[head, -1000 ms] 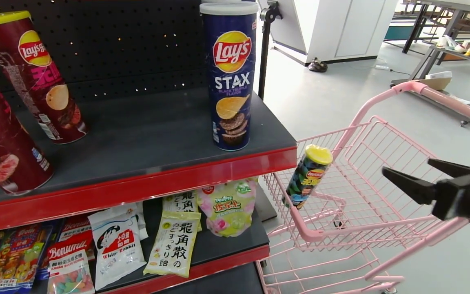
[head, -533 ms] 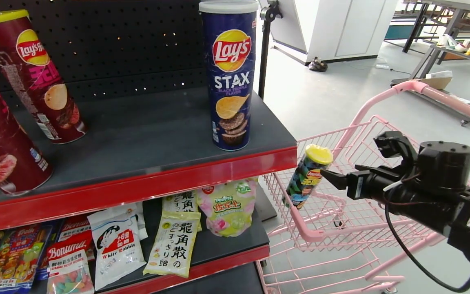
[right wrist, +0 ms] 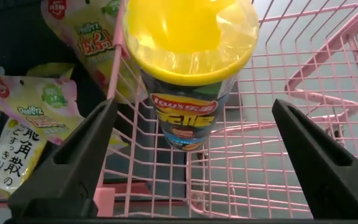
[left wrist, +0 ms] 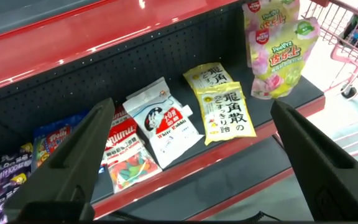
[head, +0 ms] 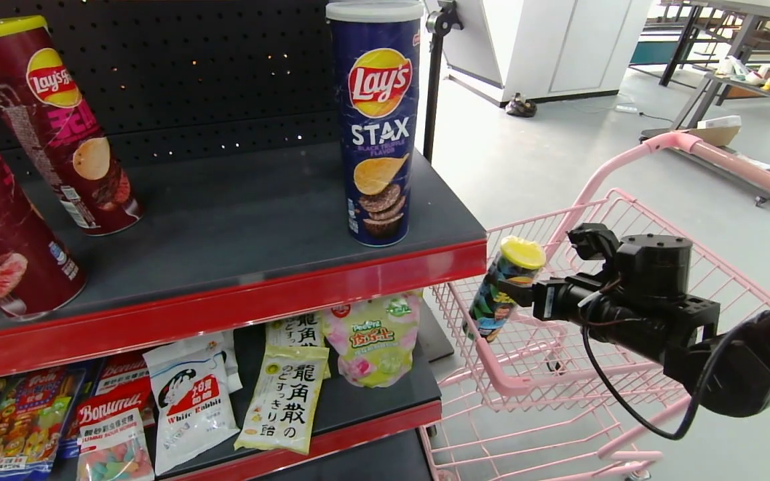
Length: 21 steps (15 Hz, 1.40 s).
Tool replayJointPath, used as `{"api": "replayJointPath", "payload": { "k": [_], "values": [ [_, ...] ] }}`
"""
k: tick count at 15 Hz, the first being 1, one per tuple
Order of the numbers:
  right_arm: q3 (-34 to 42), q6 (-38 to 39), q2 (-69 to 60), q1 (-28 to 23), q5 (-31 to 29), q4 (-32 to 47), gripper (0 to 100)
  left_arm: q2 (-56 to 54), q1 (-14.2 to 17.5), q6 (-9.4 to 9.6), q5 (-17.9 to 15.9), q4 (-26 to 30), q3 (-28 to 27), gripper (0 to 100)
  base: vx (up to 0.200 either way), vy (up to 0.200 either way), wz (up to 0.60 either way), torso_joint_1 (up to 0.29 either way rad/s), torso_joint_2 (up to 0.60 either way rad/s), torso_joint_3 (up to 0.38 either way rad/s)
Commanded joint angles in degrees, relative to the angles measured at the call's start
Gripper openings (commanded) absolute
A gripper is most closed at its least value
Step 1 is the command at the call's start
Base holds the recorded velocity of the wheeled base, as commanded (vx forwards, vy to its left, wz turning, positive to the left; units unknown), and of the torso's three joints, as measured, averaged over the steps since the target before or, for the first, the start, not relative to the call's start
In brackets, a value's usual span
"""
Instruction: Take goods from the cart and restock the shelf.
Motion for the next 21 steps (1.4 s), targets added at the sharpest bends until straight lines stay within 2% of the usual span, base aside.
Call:
{"api": "replayJointPath", "payload": {
  "k": [1, 11, 12, 14, 18, 20, 21],
  "values": [
    [-2.1, 0.2, 2.9, 0.0, 0.0, -0.1, 100, 0.5, 0.0, -0.01, 0.0, 0.0, -0.1, 100, 0.0, 0.0, 0.0, 0.0, 0.0, 0.0],
    [-11.7, 0.5, 11.6, 0.1, 0.0, -0.4, 100, 1.3, 0.0, 0.08, 0.5, -0.1, -0.6, 100, 0.0, 0.0, 0.0, 0.0, 0.0, 0.0],
    [-12.2, 0.4, 12.8, 0.1, -0.1, -1.8, 0, 1.5, 0.0, 0.08, 0.5, -0.1, -0.6, 100, 0.0, 0.0, 0.0, 0.0, 0.0, 0.0],
    [-12.3, 0.5, 14.4, 0.1, -0.1, -5.3, 0, 1.8, 0.0, 0.08, 0.5, -0.1, -0.7, 100, 0.0, 0.0, 0.0, 0.0, 0.0, 0.0],
    [-10.9, 0.5, 13.0, 0.2, -0.3, -5.6, 0, 1.7, 0.0, 0.08, 0.5, -0.2, -0.8, 100, 0.0, 0.0, 0.0, 0.0, 0.0, 0.0],
    [-8.7, -0.6, 3.5, 0.4, -0.4, -3.6, 0, 1.6, 0.0, 0.08, 0.4, -0.2, -0.8, 100, 0.0, 0.0, 0.0, 0.0, 0.0, 0.0],
    [-7.8, -1.7, -2.1, 0.1, -0.4, -0.2, 0, 1.5, -0.1, 0.08, 0.4, -0.2, -0.8, 100, 0.0, 0.0, 0.0, 0.0, 0.0, 0.0]
  ]
}}
